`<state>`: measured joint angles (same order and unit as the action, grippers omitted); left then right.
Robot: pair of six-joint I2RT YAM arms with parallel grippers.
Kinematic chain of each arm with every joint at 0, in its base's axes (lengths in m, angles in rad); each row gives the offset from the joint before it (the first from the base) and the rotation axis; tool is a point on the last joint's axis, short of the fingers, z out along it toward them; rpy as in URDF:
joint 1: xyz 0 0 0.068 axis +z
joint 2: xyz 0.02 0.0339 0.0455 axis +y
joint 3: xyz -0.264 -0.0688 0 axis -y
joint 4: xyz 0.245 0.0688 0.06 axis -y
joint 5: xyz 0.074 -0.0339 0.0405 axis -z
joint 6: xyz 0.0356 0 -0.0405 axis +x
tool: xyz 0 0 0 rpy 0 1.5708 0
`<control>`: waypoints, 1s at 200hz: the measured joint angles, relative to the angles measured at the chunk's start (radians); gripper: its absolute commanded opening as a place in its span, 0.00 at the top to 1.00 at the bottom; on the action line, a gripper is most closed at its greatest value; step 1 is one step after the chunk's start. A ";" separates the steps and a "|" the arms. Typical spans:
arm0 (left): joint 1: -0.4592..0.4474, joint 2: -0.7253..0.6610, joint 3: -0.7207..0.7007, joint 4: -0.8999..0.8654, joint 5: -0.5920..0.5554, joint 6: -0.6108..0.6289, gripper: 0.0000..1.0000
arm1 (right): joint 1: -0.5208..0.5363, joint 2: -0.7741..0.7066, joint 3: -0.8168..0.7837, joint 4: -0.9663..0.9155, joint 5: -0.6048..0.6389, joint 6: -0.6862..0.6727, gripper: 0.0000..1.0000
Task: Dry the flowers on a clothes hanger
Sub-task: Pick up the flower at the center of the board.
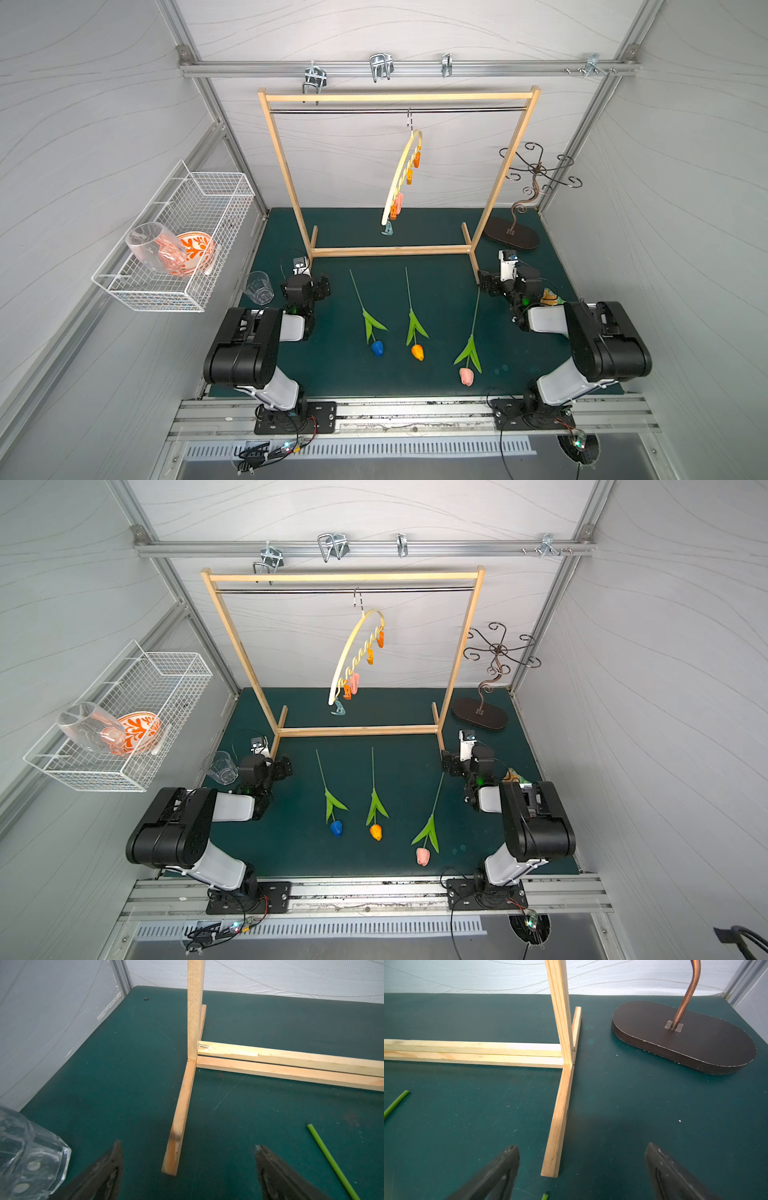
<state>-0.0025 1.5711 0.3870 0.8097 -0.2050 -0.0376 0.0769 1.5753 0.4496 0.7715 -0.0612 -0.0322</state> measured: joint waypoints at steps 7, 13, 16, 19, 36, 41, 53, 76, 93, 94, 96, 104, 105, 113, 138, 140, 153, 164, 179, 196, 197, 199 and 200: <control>0.000 0.000 0.000 0.000 0.000 0.000 0.00 | 0.000 0.000 0.000 0.000 0.000 0.000 0.01; 0.000 0.000 0.000 0.000 0.000 0.000 0.00 | 0.000 0.000 0.000 0.000 0.000 0.000 0.01; 0.000 0.000 0.000 0.000 0.000 0.000 0.00 | 0.000 0.000 0.000 0.000 0.000 0.000 0.01; 0.000 0.000 0.000 0.000 0.000 0.000 0.00 | 0.000 0.000 0.000 0.000 0.000 0.000 0.01; 0.000 0.000 0.000 0.000 0.000 0.000 0.00 | 0.000 0.000 0.000 0.000 0.000 0.000 0.01; 0.000 0.000 0.000 0.000 0.000 0.000 0.00 | 0.000 0.000 0.000 -0.001 0.000 0.000 0.01; 0.000 0.000 0.000 0.000 0.000 0.000 0.00 | 0.000 0.000 0.000 -0.002 0.000 0.000 0.01; 0.000 0.000 0.000 0.000 0.006 0.004 0.00 | 0.000 0.000 0.000 -0.003 0.000 0.000 0.01; -0.002 -0.006 -0.001 0.001 0.038 0.017 0.00 | 0.013 0.000 -0.002 0.001 0.010 -0.004 0.01; -0.003 -0.008 -0.002 0.002 0.040 0.018 0.00 | 0.014 0.000 -0.002 0.002 0.011 -0.005 0.01; -0.003 -0.011 -0.003 0.003 0.045 0.020 0.00 | 0.016 -0.001 -0.005 0.007 0.016 -0.006 0.01; -0.007 -0.027 -0.011 0.008 0.054 0.027 0.00 | 0.025 -0.005 -0.018 0.023 0.026 -0.013 0.01; -0.007 -0.029 -0.012 0.009 0.055 0.028 0.00 | 0.026 -0.005 -0.020 0.026 0.026 -0.014 0.01; -0.015 -0.070 -0.023 -0.009 0.056 0.034 0.00 | 0.040 -0.021 -0.043 0.038 0.036 -0.022 0.01; -0.056 -0.361 0.000 -0.268 0.089 -0.004 0.00 | 0.111 -0.189 -0.003 -0.226 0.111 -0.008 0.01; -0.058 -0.377 0.005 -0.280 0.091 -0.006 0.00 | 0.115 -0.204 0.011 -0.253 0.114 -0.003 0.01; -0.092 -0.519 0.048 -0.370 0.141 -0.082 0.00 | 0.141 -0.273 0.134 -0.421 0.116 0.019 0.01; -0.145 -0.610 0.063 -0.377 0.184 -0.186 0.00 | 0.155 -0.326 0.214 -0.501 0.093 0.038 0.01; -0.240 -0.666 0.054 -0.357 0.226 -0.337 0.00 | 0.164 -0.413 0.248 -0.561 0.051 0.068 0.01; -0.348 -0.619 0.063 -0.343 0.314 -0.434 0.00 | 0.168 -0.506 0.228 -0.622 0.031 0.148 0.01; -0.351 -0.615 0.064 -0.345 0.317 -0.437 0.00 | 0.169 -0.512 0.226 -0.629 0.035 0.154 0.01; -0.360 -0.602 0.070 -0.350 0.335 -0.443 0.00 | 0.169 -0.516 0.224 -0.637 0.038 0.164 0.01; -0.363 -0.599 0.072 -0.350 0.343 -0.443 0.00 | 0.170 -0.521 0.222 -0.643 0.039 0.177 0.01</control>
<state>-0.3656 0.9726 0.4587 0.4595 0.1379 -0.4805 0.2470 1.0542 0.6720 0.1287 -0.0227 0.1448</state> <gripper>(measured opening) 0.996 0.989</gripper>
